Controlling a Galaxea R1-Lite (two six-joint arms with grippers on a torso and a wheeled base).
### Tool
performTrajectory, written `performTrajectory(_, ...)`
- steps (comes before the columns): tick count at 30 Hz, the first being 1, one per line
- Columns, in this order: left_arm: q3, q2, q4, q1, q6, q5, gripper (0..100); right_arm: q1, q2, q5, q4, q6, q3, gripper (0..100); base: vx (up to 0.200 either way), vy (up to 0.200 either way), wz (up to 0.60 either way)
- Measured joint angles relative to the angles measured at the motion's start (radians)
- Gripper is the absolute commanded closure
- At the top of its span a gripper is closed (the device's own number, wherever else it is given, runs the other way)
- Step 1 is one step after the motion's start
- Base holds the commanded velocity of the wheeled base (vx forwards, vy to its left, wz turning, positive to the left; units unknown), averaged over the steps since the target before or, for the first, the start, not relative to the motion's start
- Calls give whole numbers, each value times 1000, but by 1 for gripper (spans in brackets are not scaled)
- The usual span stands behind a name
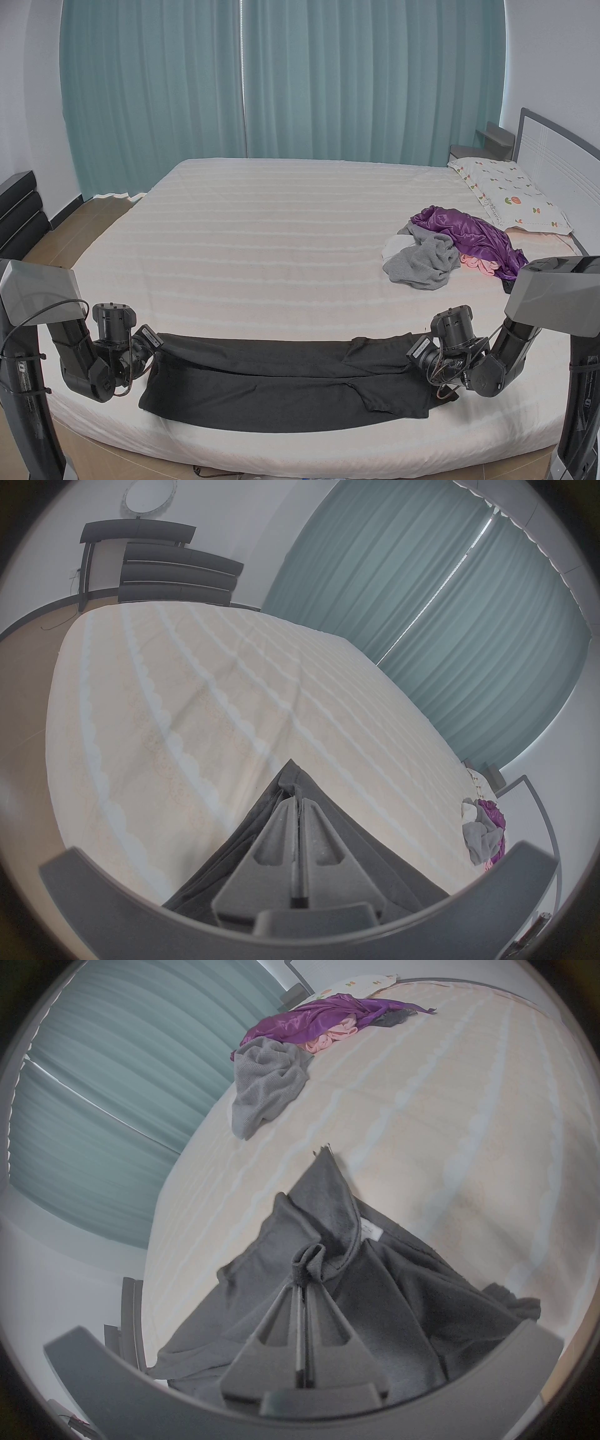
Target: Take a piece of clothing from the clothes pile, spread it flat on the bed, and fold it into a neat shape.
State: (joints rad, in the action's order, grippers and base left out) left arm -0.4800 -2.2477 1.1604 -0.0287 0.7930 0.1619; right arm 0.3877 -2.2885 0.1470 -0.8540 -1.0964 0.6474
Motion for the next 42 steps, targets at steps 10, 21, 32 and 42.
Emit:
performTrajectory(10,-117,1,3,10,5,1,100,-47,21,48,-41,-2,119,100,0,0,0)
performTrajectory(21,-128,-18,110,27,50,-4,100,-77,1,57,-242,43,77,100,0,0,0)
performTrajectory(32,55,-51,176,32,-102,-38,100,-59,-16,23,-251,82,-71,100,0,0,0)
performTrajectory(42,99,-113,196,26,-134,-46,100,-42,-27,-13,-250,94,-132,100,0,0,0)
